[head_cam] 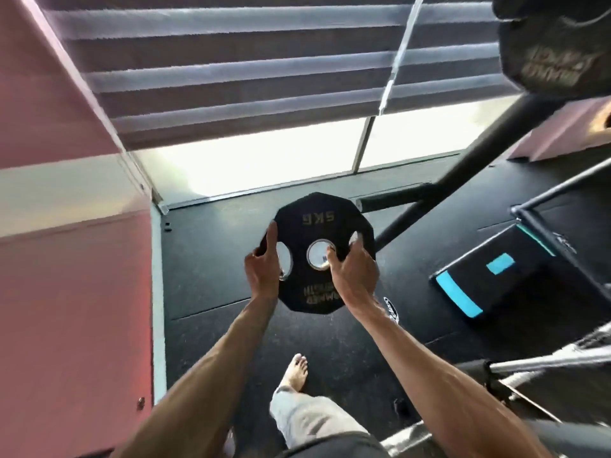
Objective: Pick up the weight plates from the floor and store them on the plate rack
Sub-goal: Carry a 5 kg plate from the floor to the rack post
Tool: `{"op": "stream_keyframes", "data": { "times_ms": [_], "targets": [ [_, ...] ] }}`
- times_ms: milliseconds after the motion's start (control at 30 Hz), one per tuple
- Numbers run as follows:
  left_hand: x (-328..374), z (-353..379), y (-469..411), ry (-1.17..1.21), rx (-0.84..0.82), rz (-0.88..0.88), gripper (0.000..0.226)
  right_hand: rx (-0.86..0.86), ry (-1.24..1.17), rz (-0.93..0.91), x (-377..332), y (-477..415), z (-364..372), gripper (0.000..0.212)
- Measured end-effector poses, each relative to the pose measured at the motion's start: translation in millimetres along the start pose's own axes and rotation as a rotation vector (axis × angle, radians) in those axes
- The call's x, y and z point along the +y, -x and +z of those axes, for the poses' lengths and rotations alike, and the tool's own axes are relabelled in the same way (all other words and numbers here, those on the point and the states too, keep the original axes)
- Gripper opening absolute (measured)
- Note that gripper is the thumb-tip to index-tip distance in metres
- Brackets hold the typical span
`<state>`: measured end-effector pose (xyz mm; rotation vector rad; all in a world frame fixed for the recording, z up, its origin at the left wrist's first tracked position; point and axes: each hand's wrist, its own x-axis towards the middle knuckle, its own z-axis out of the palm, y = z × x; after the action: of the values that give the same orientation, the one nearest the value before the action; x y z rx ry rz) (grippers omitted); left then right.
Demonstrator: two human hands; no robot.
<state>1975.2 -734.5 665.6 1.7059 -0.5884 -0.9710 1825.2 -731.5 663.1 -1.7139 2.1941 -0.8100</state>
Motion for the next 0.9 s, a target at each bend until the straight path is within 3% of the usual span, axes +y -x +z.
{"op": "stream_keyframes", "data": {
  "times_ms": [400,667,900],
  "targets": [
    [136.1,107.0,-94.1,0.09,-0.427,0.267,0.056,0.375,-0.094,0.198,-54.2,-122.3,-54.9,0.041],
    [194.6,174.4,-118.1,0.123,-0.802,0.294,0.054,0.717,0.058,0.442,-72.6,-160.7,-74.4,0.045],
    [235.2,192.1,-109.3,0.171,-1.126,0.309,0.072,0.981,0.169,0.572,-104.6,-155.2,-94.0,0.045]
  ]
}}
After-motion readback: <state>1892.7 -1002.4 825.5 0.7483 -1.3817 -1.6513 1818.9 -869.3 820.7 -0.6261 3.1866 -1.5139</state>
